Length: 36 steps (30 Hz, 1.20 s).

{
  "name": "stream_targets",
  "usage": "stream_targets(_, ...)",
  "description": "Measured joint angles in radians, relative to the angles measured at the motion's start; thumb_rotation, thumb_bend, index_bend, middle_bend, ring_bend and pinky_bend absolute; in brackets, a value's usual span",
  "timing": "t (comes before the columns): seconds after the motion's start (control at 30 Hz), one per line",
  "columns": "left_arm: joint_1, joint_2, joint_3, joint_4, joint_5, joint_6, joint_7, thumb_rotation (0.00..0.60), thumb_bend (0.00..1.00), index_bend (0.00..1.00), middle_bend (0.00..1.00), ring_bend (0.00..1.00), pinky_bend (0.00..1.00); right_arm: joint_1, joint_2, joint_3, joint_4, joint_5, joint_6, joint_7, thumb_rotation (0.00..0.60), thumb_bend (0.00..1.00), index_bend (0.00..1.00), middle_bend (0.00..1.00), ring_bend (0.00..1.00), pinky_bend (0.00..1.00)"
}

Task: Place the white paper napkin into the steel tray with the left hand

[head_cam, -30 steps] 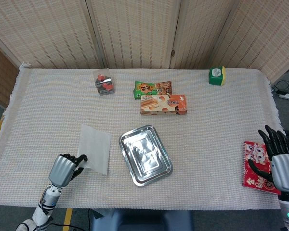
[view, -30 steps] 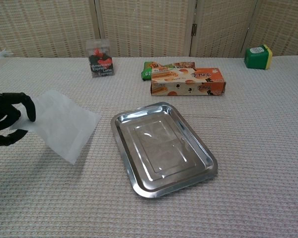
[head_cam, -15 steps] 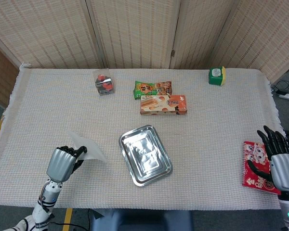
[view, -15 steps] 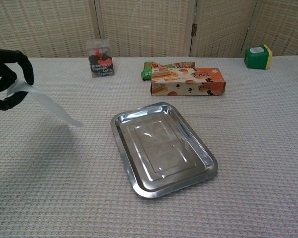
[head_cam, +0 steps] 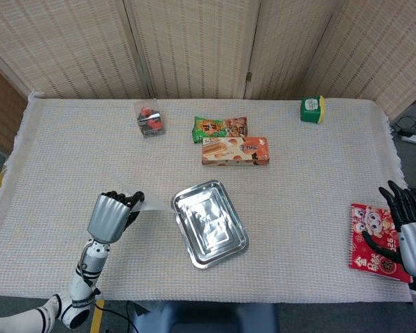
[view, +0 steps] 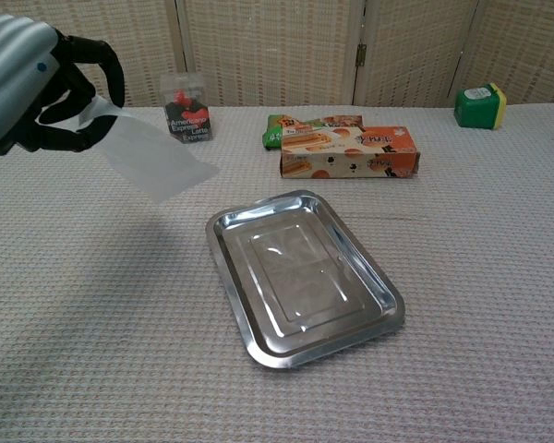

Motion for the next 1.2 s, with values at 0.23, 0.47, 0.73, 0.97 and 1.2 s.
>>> stream_targets(0.23,-0.037,-0.030,-0.027,-0.019,-0.011,-0.031,0.039,0.600,0.59,0.60,1.00,1.00,1.00,-0.002,0.011,0.003,0.001,0.006,0.003,0.028,0.600,0.33,0.00,0.00,0.00,0.00)
stream_targets(0.47,-0.054,-0.106,0.009,-0.054,-0.007,-0.079,0.142,0.600,0.59,0.60,1.00,1.00,1.00,-0.007,0.022,-0.003,-0.007,-0.012,0.013,0.051,0.600,0.33,0.00,0.00,0.00,0.00)
stream_targets(0.73,-0.051,-0.197,0.045,-0.012,-0.028,-0.109,0.113,0.600,0.59,0.59,1.00,1.00,1.00,-0.022,0.044,-0.004,-0.013,-0.017,0.044,0.104,0.600,0.33,0.00,0.00,0.00,0.00)
stream_targets(0.97,-0.050,-0.279,0.108,0.106,-0.027,-0.159,0.066,0.600,0.59,0.58,1.00,1.00,1.00,-0.028,0.062,-0.003,-0.010,-0.004,0.040,0.147,0.600,0.33,0.00,0.00,0.00,0.00)
stream_targets(1.2,-0.053,-0.288,0.158,0.111,0.002,-0.186,0.039,0.600,0.59,0.58,1.00,1.00,1.00,-0.034,0.067,0.001,-0.008,0.004,0.045,0.162,0.600,0.33,0.00,0.00,0.00,0.00)
